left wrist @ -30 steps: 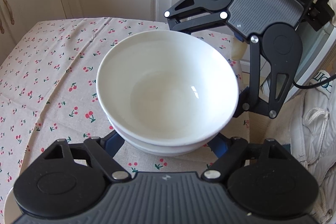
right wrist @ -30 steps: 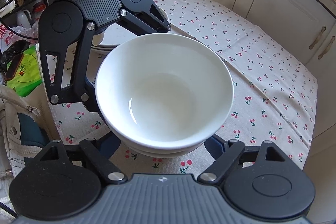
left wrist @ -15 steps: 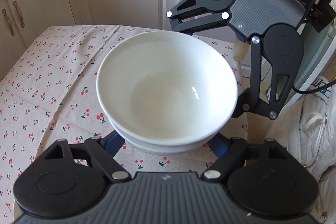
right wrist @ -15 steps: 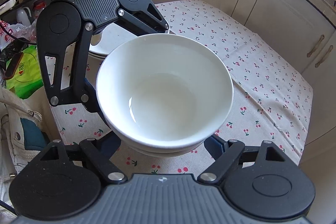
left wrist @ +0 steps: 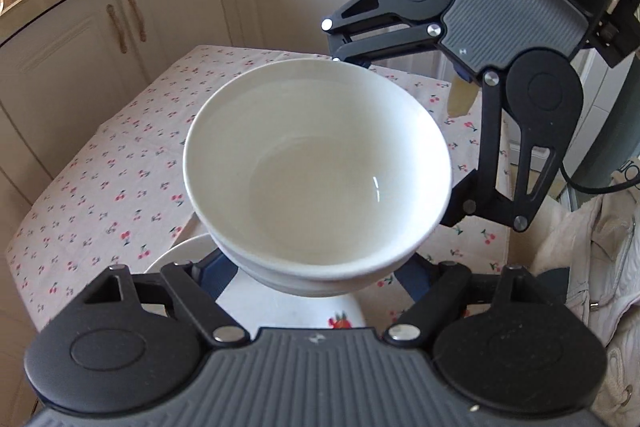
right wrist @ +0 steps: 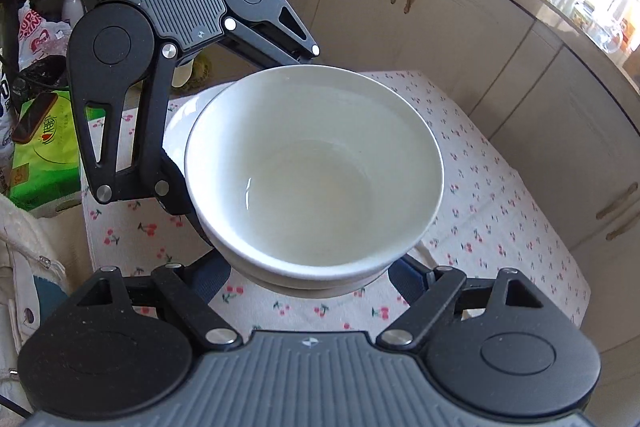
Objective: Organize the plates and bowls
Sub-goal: 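Lift the nested bowls with both tools and carry them over the plate stack, then lower the nested bowls onto the plate stack and open both tools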
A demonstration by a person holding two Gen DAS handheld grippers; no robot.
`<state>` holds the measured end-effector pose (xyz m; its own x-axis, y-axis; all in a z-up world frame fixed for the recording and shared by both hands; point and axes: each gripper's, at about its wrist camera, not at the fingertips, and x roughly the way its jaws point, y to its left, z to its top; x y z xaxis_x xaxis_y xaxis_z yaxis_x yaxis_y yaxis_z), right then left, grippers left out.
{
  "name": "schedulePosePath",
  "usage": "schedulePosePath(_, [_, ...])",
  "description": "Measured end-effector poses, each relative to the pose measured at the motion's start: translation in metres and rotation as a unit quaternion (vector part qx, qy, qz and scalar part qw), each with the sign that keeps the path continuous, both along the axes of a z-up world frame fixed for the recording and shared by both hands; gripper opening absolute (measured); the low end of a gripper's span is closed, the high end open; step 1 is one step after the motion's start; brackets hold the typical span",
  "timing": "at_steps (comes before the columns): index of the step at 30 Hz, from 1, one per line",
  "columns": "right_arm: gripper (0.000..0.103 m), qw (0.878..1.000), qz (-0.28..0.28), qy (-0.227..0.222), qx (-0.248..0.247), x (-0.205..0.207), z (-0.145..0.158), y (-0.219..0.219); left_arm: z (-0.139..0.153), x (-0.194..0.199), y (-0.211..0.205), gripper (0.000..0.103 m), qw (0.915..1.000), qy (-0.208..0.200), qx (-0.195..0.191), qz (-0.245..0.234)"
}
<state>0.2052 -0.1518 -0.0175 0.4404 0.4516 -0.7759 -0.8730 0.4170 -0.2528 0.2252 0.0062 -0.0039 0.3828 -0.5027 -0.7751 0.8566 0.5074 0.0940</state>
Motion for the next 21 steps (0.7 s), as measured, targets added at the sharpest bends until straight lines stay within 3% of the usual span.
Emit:
schedulePosePath(10, [0.089, 0.998, 0.054, 0.005, -0.011, 0.027, -0.012, 0.065, -0.012, 0.006, 0.053, 0.084, 0.9975, 0.010, 0.000, 0.069])
schedulePosePath(21, [0.088, 0.997, 0.061, 0.037, -0.026, 0.042, -0.031, 0.089, -0.028, 0.012, 0.075, 0.084, 0.9949, 0.041, -0.016, 0.091])
